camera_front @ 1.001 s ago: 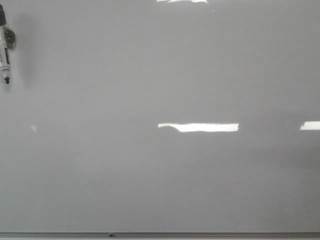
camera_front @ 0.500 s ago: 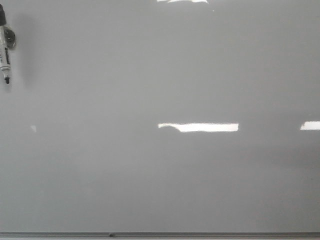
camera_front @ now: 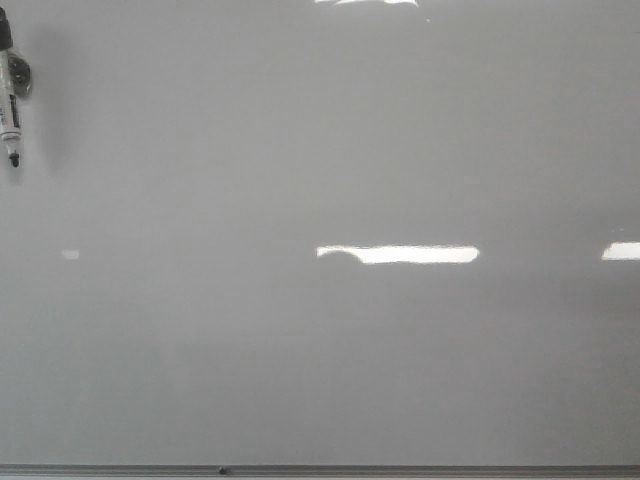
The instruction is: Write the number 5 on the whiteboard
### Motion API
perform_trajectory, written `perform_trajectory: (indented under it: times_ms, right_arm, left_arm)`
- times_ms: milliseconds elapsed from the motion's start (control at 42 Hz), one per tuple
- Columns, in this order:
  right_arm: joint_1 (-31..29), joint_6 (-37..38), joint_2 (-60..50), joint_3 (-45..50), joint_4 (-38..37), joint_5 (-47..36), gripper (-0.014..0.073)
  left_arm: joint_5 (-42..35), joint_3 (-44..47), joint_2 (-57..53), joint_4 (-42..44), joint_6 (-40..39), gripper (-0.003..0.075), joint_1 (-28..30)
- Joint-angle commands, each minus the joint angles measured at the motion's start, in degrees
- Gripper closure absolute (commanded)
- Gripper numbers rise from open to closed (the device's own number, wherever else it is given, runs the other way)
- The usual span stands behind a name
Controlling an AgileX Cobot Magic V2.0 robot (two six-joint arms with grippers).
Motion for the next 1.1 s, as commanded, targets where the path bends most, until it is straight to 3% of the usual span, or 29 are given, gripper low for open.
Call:
perform_trajectory:
  times_ms: [0,524,1072]
  right_arm:
    - [-0.3,-0.6,-0.3,-7.3,-0.8,0.4,0.0664]
    - [-0.3,-0.6,18.7,-32.3,-0.4,20.0,0.0664]
    - [-0.3,-0.6,33.8,-33.0,-0.3,21.0,0.0664]
  left_arm:
    - [-3.6,-6.4,-0.4,-0.7,-0.6,0.0741,-0.3]
    - [23.0,-33.4,15.7,-0.7,-0.6,0.0741,-0.3]
    - [25.7,-33.7,29.3,-2.4,-0.6,0.0741,-0.3]
